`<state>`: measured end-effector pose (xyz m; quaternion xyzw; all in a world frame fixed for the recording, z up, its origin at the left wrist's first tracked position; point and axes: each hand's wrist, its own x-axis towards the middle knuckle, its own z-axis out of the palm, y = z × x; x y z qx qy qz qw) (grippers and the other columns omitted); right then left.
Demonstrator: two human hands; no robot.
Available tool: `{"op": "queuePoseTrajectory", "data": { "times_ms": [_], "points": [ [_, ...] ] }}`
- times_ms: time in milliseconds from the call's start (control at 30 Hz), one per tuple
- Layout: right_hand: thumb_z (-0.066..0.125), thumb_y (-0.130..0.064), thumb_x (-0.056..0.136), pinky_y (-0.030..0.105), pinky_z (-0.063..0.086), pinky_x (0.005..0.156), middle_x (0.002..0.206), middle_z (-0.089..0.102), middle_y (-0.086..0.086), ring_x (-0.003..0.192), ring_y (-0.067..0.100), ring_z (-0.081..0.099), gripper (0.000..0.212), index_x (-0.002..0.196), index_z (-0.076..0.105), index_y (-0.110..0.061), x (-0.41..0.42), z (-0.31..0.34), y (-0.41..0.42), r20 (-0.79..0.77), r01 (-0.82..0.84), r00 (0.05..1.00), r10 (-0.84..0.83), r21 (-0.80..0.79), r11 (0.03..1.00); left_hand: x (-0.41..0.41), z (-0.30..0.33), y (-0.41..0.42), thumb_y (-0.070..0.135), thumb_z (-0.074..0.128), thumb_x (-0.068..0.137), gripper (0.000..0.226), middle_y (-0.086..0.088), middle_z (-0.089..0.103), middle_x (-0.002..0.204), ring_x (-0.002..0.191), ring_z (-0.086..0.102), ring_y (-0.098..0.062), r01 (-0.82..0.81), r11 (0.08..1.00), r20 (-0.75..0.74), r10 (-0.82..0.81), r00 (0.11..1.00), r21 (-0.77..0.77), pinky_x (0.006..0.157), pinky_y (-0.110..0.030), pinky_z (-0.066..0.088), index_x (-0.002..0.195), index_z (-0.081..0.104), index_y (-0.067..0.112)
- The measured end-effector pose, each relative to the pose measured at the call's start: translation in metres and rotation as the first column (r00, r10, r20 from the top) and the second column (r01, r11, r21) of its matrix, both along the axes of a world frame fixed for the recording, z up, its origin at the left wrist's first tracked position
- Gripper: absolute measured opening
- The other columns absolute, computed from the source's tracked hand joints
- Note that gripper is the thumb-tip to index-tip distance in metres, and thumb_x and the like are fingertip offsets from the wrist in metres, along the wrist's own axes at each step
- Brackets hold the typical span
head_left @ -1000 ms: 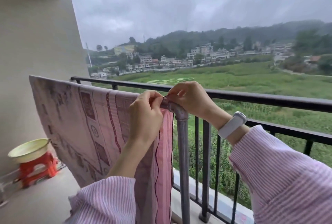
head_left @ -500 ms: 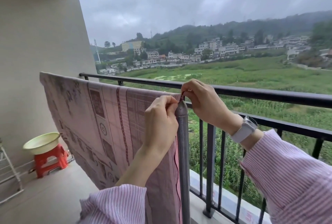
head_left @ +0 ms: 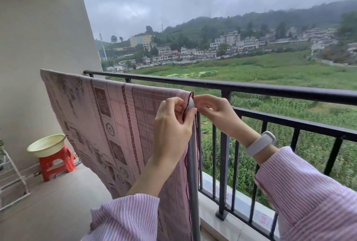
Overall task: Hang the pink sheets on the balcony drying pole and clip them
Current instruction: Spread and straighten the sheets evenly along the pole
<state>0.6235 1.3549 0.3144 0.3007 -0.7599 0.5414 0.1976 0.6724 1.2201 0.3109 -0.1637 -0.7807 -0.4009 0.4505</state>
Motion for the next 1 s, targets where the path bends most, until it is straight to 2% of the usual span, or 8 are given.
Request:
{"op": "queuePoseTrajectory", "data": {
  "times_ms": [100, 233, 400, 533, 733, 833, 933, 1000],
  "points": [
    [0.058, -0.003, 0.085, 0.016, 0.049, 0.083, 0.098, 0.066, 0.005, 0.090, 0.009, 0.061, 0.021, 0.106, 0.062, -0.006, 0.000, -0.008, -0.003, 0.026, 0.016, 1.000, -0.016, -0.007, 1.000, -0.003, 0.000, -0.001, 0.022, 0.064, 0.083, 0.014, -0.002, 0.062, 0.082, 0.070, 0.055, -0.009, -0.047, 0.999, -0.032, 0.048, 0.998, 0.026, 0.067, -0.011, 0.042, 0.089, 0.060, 0.010],
    [0.062, -0.006, 0.083, 0.009, 0.046, 0.074, 0.090, 0.065, 0.004, 0.079, 0.005, 0.059, 0.012, 0.095, 0.065, -0.005, -0.003, -0.013, -0.007, -0.002, 0.098, 0.995, -0.098, -0.046, 0.994, -0.004, -0.003, -0.005, 0.014, 0.063, 0.083, 0.006, -0.004, 0.067, 0.079, 0.067, 0.058, -0.010, -0.080, 0.996, -0.041, 0.082, 0.996, 0.041, 0.065, -0.010, 0.044, 0.086, 0.066, 0.009],
    [0.058, -0.005, 0.085, 0.012, 0.046, 0.069, 0.081, 0.062, 0.002, 0.075, 0.012, 0.057, 0.007, 0.090, 0.063, -0.003, -0.003, -0.016, -0.009, -0.062, 0.207, 0.976, -0.210, -0.052, 0.977, 0.008, -0.002, -0.004, 0.015, 0.064, 0.082, 0.006, 0.000, 0.065, 0.075, 0.064, 0.056, -0.004, -0.055, 0.990, -0.020, 0.058, 0.998, 0.126, 0.062, -0.003, 0.041, 0.083, 0.066, 0.009],
    [0.054, -0.004, 0.088, 0.008, 0.042, 0.063, 0.075, 0.056, -0.010, 0.069, 0.000, 0.052, 0.007, 0.090, 0.060, -0.007, 0.001, -0.012, -0.005, -0.102, 0.253, 0.957, -0.271, -0.161, 0.954, 0.023, 0.005, 0.002, 0.018, 0.064, 0.082, 0.006, 0.007, 0.062, 0.070, 0.063, 0.056, -0.001, -0.033, 0.988, -0.019, 0.036, 0.999, 0.148, 0.061, -0.007, 0.042, 0.082, 0.066, 0.012],
    [0.055, -0.003, 0.087, 0.015, 0.046, 0.066, 0.077, 0.058, -0.011, 0.071, 0.004, 0.055, 0.007, 0.089, 0.060, -0.009, 0.009, -0.012, 0.015, -0.119, 0.273, 0.943, -0.310, -0.253, 0.928, 0.037, 0.009, 0.023, 0.018, 0.065, 0.082, 0.008, 0.017, 0.059, 0.066, 0.063, 0.058, 0.001, 0.068, 0.977, 0.022, -0.074, 0.997, 0.202, 0.056, -0.005, 0.041, 0.083, 0.068, 0.011],
    [0.056, -0.004, 0.086, 0.014, 0.047, 0.068, 0.078, 0.059, -0.009, 0.073, 0.004, 0.056, 0.008, 0.089, 0.060, -0.011, 0.010, -0.018, 0.023, -0.095, 0.283, 0.947, -0.306, -0.200, 0.938, 0.031, 0.002, 0.034, 0.019, 0.065, 0.083, 0.010, 0.005, 0.063, 0.075, 0.064, 0.057, -0.003, 0.064, 0.983, 0.056, -0.075, 0.996, 0.174, 0.061, -0.005, 0.042, 0.088, 0.066, 0.011],
    [0.058, -0.008, 0.086, 0.015, 0.045, 0.067, 0.083, 0.061, -0.007, 0.077, 0.010, 0.057, 0.008, 0.092, 0.061, -0.013, 0.012, -0.035, 0.024, -0.055, 0.275, 0.958, -0.282, -0.107, 0.955, 0.023, -0.021, 0.040, 0.027, 0.067, 0.079, 0.031, 0.003, 0.050, 0.093, 0.079, 0.052, -0.011, -0.038, 0.994, 0.079, 0.030, 0.996, 0.105, 0.070, -0.019, 0.044, 0.102, 0.053, 0.012],
    [0.059, -0.009, 0.086, 0.018, 0.046, 0.068, 0.086, 0.059, -0.010, 0.079, 0.007, 0.055, 0.015, 0.100, 0.060, -0.013, 0.017, -0.051, 0.024, -0.017, 0.240, 0.970, -0.241, -0.063, 0.969, 0.017, -0.047, 0.042, 0.032, 0.069, 0.076, 0.044, 0.003, 0.044, 0.098, 0.087, 0.049, -0.015, -0.081, 0.992, 0.133, 0.067, 0.989, 0.102, 0.074, -0.025, 0.043, 0.106, 0.044, 0.013]
  ]
}}
